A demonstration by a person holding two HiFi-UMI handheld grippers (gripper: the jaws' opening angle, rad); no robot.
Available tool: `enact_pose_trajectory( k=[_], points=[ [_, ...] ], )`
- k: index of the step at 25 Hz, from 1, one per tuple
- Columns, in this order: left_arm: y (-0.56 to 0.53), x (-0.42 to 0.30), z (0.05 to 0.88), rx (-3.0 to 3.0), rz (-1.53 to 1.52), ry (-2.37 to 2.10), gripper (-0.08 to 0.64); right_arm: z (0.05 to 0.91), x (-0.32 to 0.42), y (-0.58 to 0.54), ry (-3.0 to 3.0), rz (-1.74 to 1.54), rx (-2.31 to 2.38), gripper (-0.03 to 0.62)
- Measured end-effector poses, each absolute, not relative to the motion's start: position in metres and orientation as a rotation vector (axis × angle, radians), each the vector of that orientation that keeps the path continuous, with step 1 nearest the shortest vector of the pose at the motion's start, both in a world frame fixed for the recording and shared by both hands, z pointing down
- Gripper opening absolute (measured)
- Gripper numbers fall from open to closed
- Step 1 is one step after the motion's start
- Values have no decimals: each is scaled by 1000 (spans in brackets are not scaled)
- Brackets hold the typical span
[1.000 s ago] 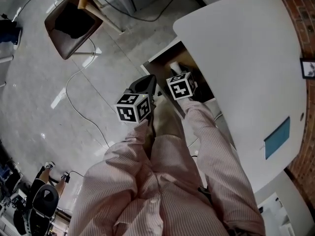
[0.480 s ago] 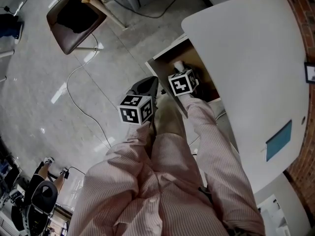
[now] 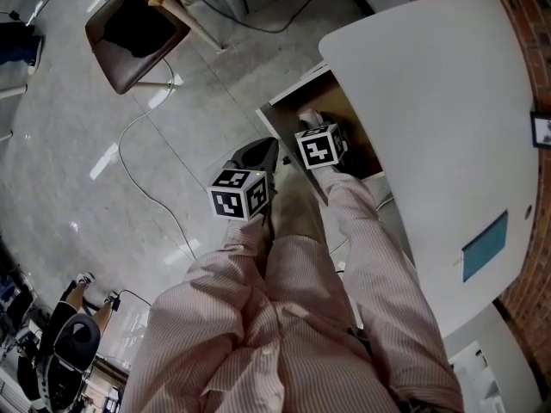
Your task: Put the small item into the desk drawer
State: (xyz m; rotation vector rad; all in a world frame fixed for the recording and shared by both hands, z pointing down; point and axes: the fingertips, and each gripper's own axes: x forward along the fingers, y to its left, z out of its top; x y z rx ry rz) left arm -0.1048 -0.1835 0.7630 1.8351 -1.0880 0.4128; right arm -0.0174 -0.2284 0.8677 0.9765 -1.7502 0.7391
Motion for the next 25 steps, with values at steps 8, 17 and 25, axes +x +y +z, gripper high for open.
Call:
enact_pose_trajectory(
  k=[8,17,25],
  points=[
    [-176,-106,742,1807,385,-1104,0,833,-21,-224,-1785,748,1005,170],
    [-178,-115,697,1841,337,-1138,0,774,-35,-221,-1871,673,1016,43],
    [-181,-129,639,1936,294,-1140,0,697,-52,-214,-2010,667,1029,8]
  ],
)
